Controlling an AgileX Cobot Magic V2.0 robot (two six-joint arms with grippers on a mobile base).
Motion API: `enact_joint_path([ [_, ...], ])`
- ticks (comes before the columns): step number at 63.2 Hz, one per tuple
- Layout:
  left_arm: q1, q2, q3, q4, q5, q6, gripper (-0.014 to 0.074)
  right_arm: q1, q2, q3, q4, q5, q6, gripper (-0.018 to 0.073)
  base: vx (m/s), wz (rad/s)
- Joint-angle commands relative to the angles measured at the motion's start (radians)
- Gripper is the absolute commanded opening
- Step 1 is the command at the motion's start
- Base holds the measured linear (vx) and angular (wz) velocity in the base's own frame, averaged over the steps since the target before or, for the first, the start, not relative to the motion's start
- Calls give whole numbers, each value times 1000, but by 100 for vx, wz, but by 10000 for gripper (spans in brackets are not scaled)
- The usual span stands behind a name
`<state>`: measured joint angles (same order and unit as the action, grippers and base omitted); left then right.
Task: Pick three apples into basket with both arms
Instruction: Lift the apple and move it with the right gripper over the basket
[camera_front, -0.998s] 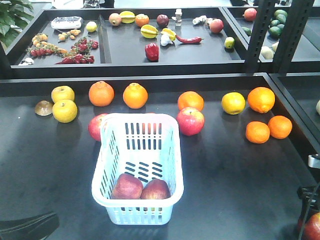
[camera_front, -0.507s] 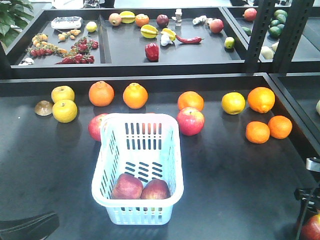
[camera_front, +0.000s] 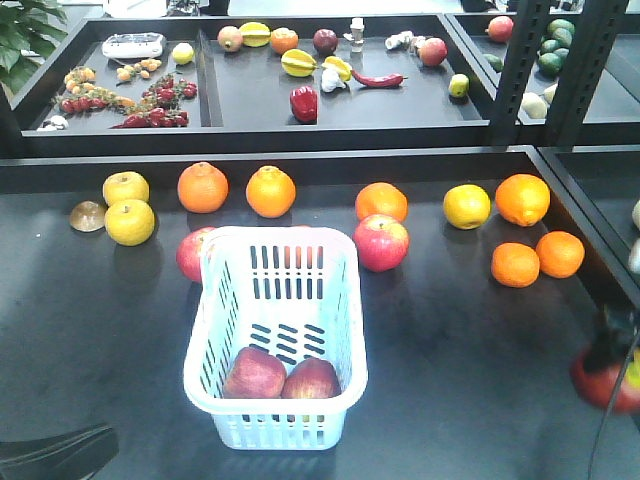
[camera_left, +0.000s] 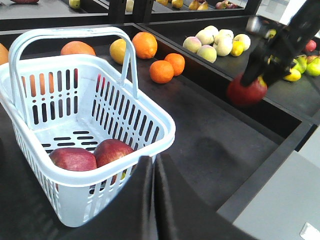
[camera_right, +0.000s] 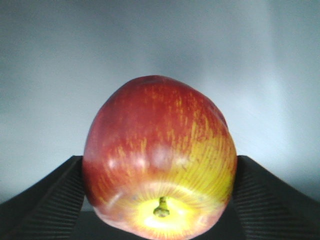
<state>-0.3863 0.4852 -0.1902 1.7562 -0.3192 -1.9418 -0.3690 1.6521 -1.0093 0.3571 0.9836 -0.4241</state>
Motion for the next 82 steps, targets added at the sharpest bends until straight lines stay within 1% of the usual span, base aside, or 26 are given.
enact_joint_path([
  [1,-4,2,-26,18,14,-12,-6,-1,-125,-24,169,59,-105,-8,0,0],
  [4,-4,2,-26,18,14,-12,-6,-1,-159,-24,225,84,-147,-7,0,0],
  [11,-4,2,-26,18,14,-12,-6,3,-231,-23,406,137,-208,-4,0,0],
  [15,-4,2,-26,18,14,-12,-6,24,-253,-23,472,154,-244,-4,0,0],
  [19,-4,2,-26,18,14,-12,-6,70,-266,-23,516,166,-270,-4,0,0],
  [25,-4,2,-26,18,16,-12,-6,187,-269,-23,539,164,-286,-4,0,0],
  [31,-4,2,-26,18,14,-12,-6,332,-269,-23,543,104,-287,-4,0,0],
  [35,-4,2,-26,18,15,-12,-6,428,-268,-23,543,28,-287,-4,0,0],
  [39,-4,2,-26,18,14,-12,-6,531,-262,-23,543,-84,-296,-2,0,0],
  [45,-4,2,-26,18,14,-12,-6,657,-238,-23,543,-243,-322,3,0,0],
  [50,-4,2,-26,18,14,-12,-6,742,-201,-23,543,-360,-328,18,0,0],
  [52,-4,2,-26,18,14,-12,-6,764,-186,-23,543,-391,-333,29,0,0],
  [60,-4,2,-26,18,14,-12,-6,826,-107,-24,543,-525,-370,118,0,0],
  [64,-4,2,-26,18,14,-12,-6,836,-78,-24,549,-566,-374,193,0,0],
  [73,-4,2,-26,18,13,-13,-6,835,-31,-40,566,-576,-374,419,0,0],
  [79,-4,2,-26,18,13,-13,-6,835,-21,-52,566,-576,-374,538,0,0],
  [82,-4,2,-26,18,13,-13,-6,835,-18,-57,566,-577,-374,575,0,0],
])
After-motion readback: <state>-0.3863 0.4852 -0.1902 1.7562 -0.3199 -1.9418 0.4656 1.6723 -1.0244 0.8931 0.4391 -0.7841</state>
